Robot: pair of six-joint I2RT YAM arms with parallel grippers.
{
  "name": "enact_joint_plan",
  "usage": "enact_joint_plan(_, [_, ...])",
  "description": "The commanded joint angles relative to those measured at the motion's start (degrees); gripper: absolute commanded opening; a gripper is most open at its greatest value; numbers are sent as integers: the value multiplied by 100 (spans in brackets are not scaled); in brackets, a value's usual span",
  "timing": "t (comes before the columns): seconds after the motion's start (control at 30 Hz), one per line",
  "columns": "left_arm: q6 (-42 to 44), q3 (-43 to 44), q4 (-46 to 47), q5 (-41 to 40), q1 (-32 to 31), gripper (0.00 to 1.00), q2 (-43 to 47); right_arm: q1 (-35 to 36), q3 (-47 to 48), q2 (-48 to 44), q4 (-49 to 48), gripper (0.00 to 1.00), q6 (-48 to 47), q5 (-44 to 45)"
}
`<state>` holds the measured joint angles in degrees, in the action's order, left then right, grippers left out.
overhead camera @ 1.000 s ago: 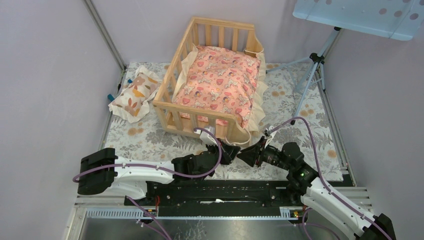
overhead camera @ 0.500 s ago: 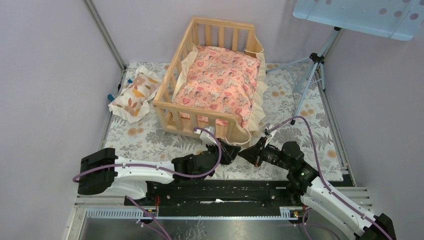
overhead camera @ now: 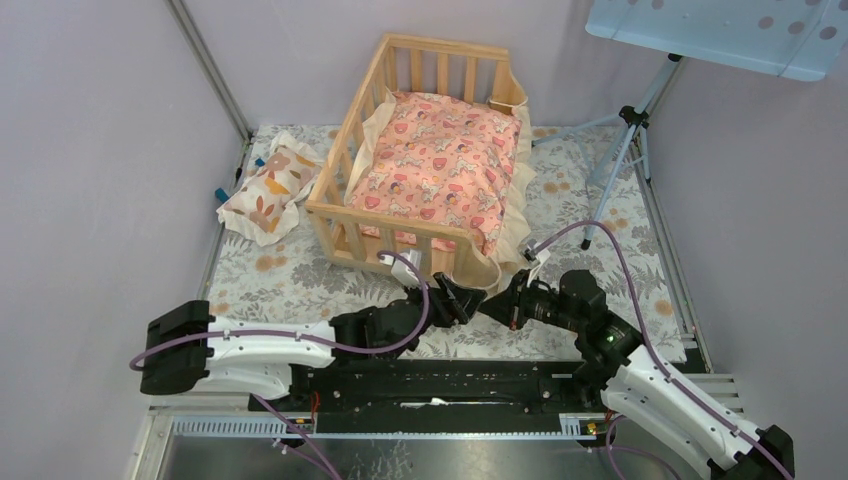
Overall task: Set up the pet bed
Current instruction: Tie the ropes to the bed frame.
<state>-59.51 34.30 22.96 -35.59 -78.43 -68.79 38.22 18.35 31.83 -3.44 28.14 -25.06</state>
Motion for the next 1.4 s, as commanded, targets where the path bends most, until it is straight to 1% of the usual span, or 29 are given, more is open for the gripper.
enact_joint_plan(0.0, [116, -42, -449, 8, 21, 67, 432, -16, 468, -81, 712, 0, -66, 19])
enact_joint_plan(0.07, [220, -132, -667, -44, 21, 68, 639, -16, 579, -57, 946, 0, -104, 80])
enact_joint_plan(0.13, [698, -272, -734, -81, 21, 67, 870, -18, 737, -7, 1228, 0, -143, 122])
enact_joint_plan(0.2, [1407, -434, -630, -4, 19, 63, 1057, -13, 928, 66, 1531, 0, -216, 108])
enact_joint_plan(0.3, [2794, -708, -142, 301, 21, 58, 1122, -19, 1167, 123, 1913, 0, -301, 74])
enact_joint_plan(0.4, [3845, -721, 49, 433, 12, 57, 923, -10, 1344, 158, 2167, 0, -352, 52])
enact_joint_plan(0.5, [4631, -742, 320, 499, -9, 58, 772, -20, 1529, 181, 2441, 0, -403, 20])
enact_joint_plan(0.63, [5828, -1184, 1357, 993, -51, 58, 815, -16, 1746, 191, 2720, 0, -514, -100])
enact_joint_plan(0.7, [6637, -1361, 1800, 1457, -83, 58, 876, -9, 1818, 219, 2809, 0, -589, -154])
enact_joint_plan(0.77, [7357, -1411, 1930, 1920, -95, 58, 911, -14, 1861, 263, 2882, 0, -654, -210])
enact_joint_plan(0.87, [8299, -1348, 1876, 2516, -93, 58, 888, -13, 1878, 341, 2920, 0, -706, -304])
enact_joint_plan(1.0, [9014, -1187, 1836, 2959, -99, 58, 771, -13, 1813, 350, 2854, 0, -715, -320])
enact_joint_plan(1.07, [9336, -1047, 1728, 3052, -98, 55, 611, -13, 1791, 337, 2817, 0, -715, -358])
enact_joint_plan(1.17, [9716, -856, 1618, 3129, -80, 47, 411, -15, 1790, 341, 2810, 0, -727, -390])
enact_joint_plan(1.23, [9857, -824, 1680, 3176, -27, 46, 304, -11, 1795, 319, 2812, 0, -734, -411])
enact_joint_plan(1.37, [9916, -675, 1675, 3516, 174, 45, 161, -16, 1802, 314, 2888, 0, -769, -453])
